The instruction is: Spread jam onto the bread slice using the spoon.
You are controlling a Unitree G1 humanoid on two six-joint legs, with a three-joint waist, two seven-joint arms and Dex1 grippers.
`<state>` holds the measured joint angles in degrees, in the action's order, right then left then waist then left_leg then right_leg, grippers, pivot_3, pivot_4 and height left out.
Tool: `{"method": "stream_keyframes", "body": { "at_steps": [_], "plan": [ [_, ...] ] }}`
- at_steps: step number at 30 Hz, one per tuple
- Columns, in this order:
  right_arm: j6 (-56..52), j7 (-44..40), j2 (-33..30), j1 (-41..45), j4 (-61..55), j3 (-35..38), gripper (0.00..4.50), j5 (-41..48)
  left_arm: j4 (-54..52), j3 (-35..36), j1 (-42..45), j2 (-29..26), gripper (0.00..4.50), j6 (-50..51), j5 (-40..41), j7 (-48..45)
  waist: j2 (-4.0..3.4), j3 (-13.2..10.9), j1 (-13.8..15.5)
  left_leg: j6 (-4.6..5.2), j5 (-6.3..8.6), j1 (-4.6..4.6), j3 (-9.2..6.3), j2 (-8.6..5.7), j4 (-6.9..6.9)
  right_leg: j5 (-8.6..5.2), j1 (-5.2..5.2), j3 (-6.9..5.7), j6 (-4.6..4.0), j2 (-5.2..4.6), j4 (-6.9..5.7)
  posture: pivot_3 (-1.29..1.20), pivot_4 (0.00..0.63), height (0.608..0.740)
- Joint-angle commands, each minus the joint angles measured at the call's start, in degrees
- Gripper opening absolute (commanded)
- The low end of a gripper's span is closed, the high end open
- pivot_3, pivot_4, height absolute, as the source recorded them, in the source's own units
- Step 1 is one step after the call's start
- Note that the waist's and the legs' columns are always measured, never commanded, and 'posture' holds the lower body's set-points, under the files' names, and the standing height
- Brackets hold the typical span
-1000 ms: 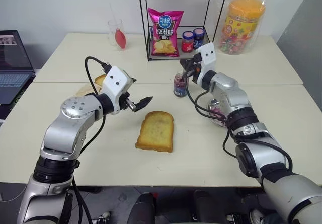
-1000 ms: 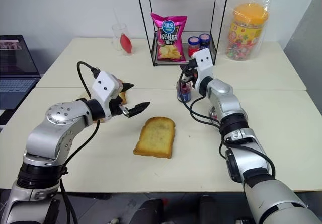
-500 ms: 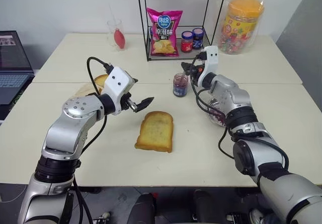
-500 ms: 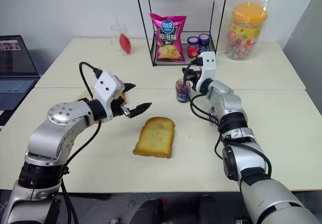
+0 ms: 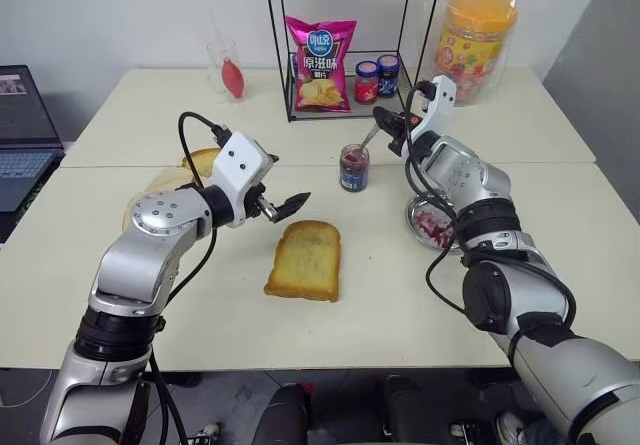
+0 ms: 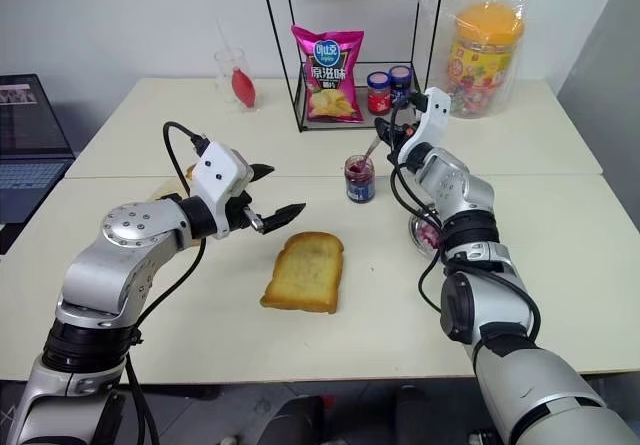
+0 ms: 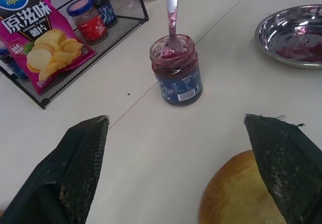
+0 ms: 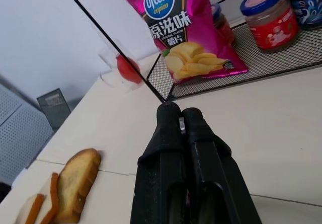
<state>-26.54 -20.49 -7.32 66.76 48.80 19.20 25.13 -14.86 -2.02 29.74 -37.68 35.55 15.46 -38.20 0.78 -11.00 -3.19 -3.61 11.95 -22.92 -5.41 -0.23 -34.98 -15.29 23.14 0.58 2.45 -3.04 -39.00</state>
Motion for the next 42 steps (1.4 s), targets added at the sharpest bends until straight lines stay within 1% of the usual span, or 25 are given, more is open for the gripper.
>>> {"method": "stream_keyframes", "body": {
  "at_steps": [1, 7, 21, 30, 42],
  "plan": [
    [0.3, 0.3, -0.4, 2.2, -1.1, 0.7, 0.02, 1.1, 0.2, 1.3, 1.5, 0.3, 4.5, -1.2, -0.3, 0.3, 0.0, 0.0, -0.1, 0.0, 0.0, 0.0, 0.02, 0.0, 0.0, 0.0, 0.0, 0.02, 0.0, 0.0, 0.0, 0.0, 0.15, 0.74],
    [0.8, 0.0, -0.5, 1.8, -1.8, -0.2, 0.02, 0.6, 0.7, 1.7, 1.9, 0.4, 4.5, -1.1, -0.2, 0.6, 0.0, 0.0, -0.1, 0.0, 0.0, -0.01, 0.17, 0.0, 0.0, 0.0, 0.06, 0.15, 0.0, 0.0, 0.02, 0.0, 0.15, 0.74],
    [-3.6, 3.0, -0.1, 2.4, -0.7, 4.1, 0.02, 5.1, 1.5, 1.9, 3.0, 0.8, 4.5, -0.9, -0.4, 1.6, 0.0, 0.0, -0.1, 0.0, 0.0, -0.01, 0.25, 0.0, 0.0, 0.0, 0.08, 0.21, 0.0, 0.0, 0.02, 0.0, 0.15, 0.74],
    [-2.8, 3.7, -0.8, 3.3, -0.2, 5.3, 0.02, 5.3, 2.1, 2.0, 3.6, 1.1, 4.5, -1.1, -0.2, 1.8, 0.0, 0.0, -0.1, 0.0, 0.0, 0.0, 0.28, 0.0, 0.0, 0.0, 0.08, 0.23, 0.01, 0.0, 0.02, 0.0, 0.15, 0.74],
    [-4.5, 6.0, -1.1, 4.2, 1.8, 9.0, 0.02, 8.4, 2.9, 2.2, 4.2, 1.6, 4.5, -1.3, -0.1, 2.0, 0.0, 0.0, -0.1, 0.0, 0.0, 0.0, 0.29, 0.01, 0.0, 0.0, 0.08, 0.24, 0.0, 0.0, 0.02, 0.0, 0.15, 0.74]
  ]
}}
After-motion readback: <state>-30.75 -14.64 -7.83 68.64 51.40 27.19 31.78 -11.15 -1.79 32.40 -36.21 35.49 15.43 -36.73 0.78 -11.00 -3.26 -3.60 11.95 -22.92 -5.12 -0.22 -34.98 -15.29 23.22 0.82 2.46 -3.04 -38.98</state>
